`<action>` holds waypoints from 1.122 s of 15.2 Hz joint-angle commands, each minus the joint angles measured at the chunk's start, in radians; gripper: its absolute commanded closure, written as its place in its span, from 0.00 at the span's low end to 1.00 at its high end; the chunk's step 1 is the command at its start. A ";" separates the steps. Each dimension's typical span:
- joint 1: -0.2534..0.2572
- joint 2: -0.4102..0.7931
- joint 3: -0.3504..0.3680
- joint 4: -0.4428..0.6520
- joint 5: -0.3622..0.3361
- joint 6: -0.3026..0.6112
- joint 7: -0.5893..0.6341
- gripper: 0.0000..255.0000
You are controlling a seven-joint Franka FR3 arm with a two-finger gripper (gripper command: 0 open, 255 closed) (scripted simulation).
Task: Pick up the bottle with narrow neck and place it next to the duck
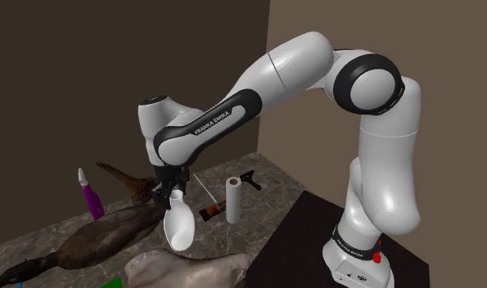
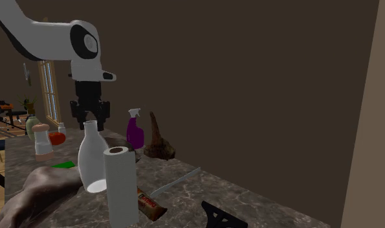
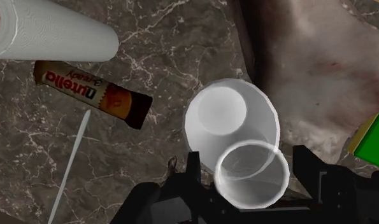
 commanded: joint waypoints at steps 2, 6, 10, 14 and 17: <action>0.000 0.000 0.000 0.000 0.000 0.000 0.000 0.00; 0.000 -0.014 0.000 0.017 0.001 -0.030 -0.001 0.00; -0.001 -0.046 0.001 0.070 0.004 -0.116 -0.003 0.00; -0.001 -0.046 0.001 0.070 0.004 -0.116 -0.003 0.00; -0.001 -0.046 0.001 0.070 0.004 -0.116 -0.003 0.00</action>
